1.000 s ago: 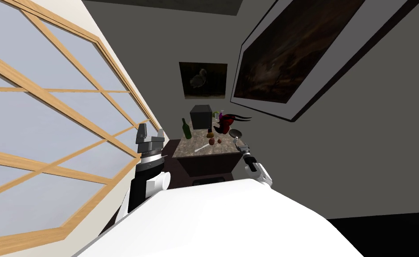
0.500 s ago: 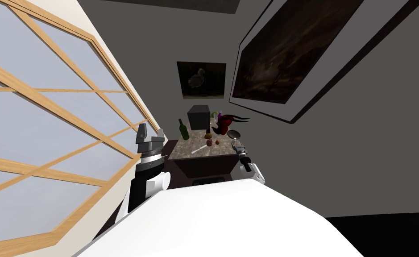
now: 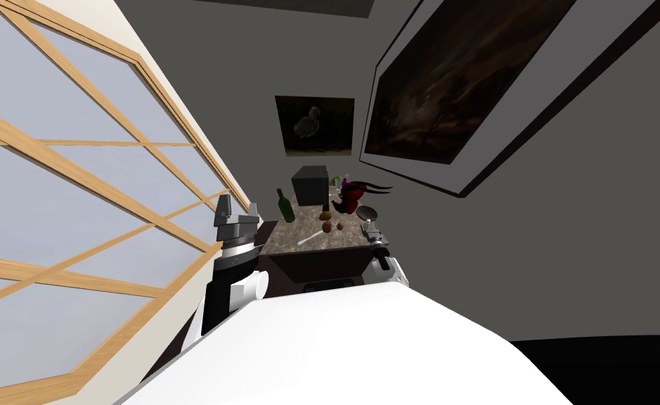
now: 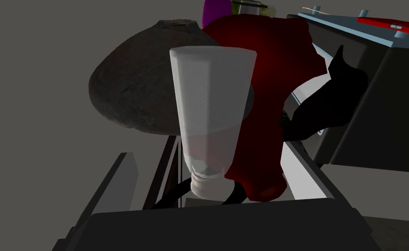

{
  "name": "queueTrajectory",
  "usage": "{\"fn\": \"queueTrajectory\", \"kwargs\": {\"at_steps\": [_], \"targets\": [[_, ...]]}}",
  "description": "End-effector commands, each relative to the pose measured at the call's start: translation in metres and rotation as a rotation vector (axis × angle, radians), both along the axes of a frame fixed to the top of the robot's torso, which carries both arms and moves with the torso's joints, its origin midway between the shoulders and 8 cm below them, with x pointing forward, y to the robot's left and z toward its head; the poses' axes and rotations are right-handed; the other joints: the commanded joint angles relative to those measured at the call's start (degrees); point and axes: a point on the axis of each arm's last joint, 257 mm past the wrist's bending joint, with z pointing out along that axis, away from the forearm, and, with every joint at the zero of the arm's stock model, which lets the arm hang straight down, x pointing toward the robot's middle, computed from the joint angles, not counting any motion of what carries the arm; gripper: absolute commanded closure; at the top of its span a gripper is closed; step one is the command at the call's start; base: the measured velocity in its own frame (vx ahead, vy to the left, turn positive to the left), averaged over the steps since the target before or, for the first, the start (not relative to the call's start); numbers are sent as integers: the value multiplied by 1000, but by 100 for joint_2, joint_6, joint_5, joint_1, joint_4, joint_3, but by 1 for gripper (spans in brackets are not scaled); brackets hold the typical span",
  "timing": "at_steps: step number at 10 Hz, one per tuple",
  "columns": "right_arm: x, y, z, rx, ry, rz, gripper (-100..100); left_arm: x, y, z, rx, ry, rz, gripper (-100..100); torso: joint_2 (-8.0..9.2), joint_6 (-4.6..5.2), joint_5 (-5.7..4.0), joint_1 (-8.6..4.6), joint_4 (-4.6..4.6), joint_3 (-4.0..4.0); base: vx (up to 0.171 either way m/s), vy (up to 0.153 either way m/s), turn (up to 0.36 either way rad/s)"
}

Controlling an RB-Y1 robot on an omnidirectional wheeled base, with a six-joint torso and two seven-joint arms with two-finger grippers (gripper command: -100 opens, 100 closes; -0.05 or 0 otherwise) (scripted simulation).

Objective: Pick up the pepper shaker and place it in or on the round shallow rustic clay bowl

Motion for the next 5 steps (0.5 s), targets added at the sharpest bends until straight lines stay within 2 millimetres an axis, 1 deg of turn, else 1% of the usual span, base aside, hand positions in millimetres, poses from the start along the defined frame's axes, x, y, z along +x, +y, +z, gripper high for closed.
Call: {"fn": "queueTrajectory", "kwargs": {"at_steps": [1, 2, 3, 4, 5], "targets": [[0, 0, 0, 0, 0, 0, 0, 0, 0, 0, 0, 0, 0, 0, 0, 0, 0, 0, 0, 0, 0, 0, 0], [9, -3, 11, -7, -10, -5, -100, 0, 0, 0, 0, 0, 0, 0, 6, 0, 2, 7, 2, 4, 24, 2, 39], [13, -4, 16, -9, -14, -7, -100, 0, 0, 0, 0, 0, 0, 0, 2, -2, 3, 10, 2, 2, 38, 3, 43], [10, -1, 13, -9, -12, -4, -100, 0, 0, 0, 0, 0, 0, 0, -3, -1, 3, 11, 0, -1, 18, 0, 8], [10, -2, 13, -8, -12, -5, 100, 0, 0, 0, 0, 0, 0, 0, 3, 0, 2, 11, 0, 2, 0, 0, 0]]}}
